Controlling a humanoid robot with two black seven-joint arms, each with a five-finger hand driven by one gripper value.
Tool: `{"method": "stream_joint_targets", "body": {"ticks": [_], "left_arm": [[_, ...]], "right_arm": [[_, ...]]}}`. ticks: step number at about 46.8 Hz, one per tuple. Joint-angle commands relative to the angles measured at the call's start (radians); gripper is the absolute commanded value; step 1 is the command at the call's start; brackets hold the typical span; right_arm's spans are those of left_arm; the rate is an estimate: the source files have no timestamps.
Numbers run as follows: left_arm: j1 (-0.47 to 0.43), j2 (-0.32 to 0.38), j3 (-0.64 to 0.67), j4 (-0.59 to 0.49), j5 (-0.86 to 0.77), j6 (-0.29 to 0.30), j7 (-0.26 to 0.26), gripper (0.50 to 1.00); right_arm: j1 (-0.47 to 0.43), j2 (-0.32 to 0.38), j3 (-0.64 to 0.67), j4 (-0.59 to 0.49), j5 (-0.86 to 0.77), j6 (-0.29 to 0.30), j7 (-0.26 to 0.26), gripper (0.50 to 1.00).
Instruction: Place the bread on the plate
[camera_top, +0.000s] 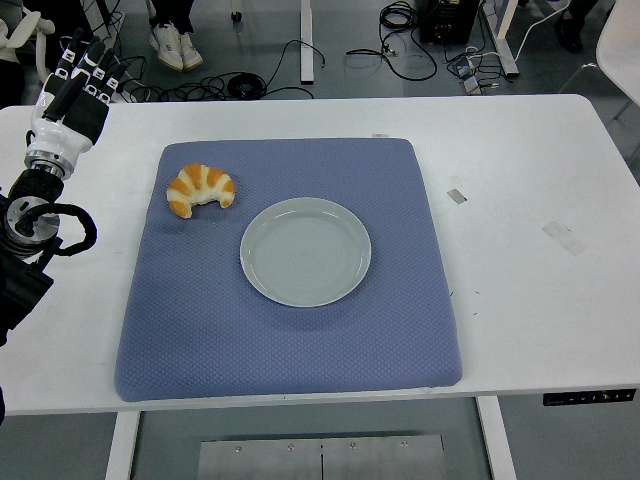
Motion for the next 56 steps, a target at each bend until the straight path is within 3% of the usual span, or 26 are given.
{"method": "stream_joint_targets", "body": {"ticks": [1, 6, 12, 56], "left_arm": [[0.004, 0.0, 0.0, 0.0, 0.0, -0.01, 0.002, 0.981], [0.011, 0.0, -0.001, 0.0, -0.001, -0.059, 0.0, 0.981], [0.01, 0.0, -0.001, 0.0, -0.001, -0.06, -0.001, 0.981], [-0.005, -0.014, 0.074, 0.0, 0.0, 0.021, 0.057, 0.978]], "right_arm": [[0.0, 0.0, 0.0, 0.0, 0.0, 0.0, 0.0, 1.0], [0.0, 0.0, 0.0, 0.0, 0.0, 0.002, 0.0, 1.0], [0.0, 0.0, 0.0, 0.0, 0.0, 0.0, 0.0, 1.0], [0.0, 0.0, 0.0, 0.0, 0.0, 0.0, 0.0, 1.0]]}}
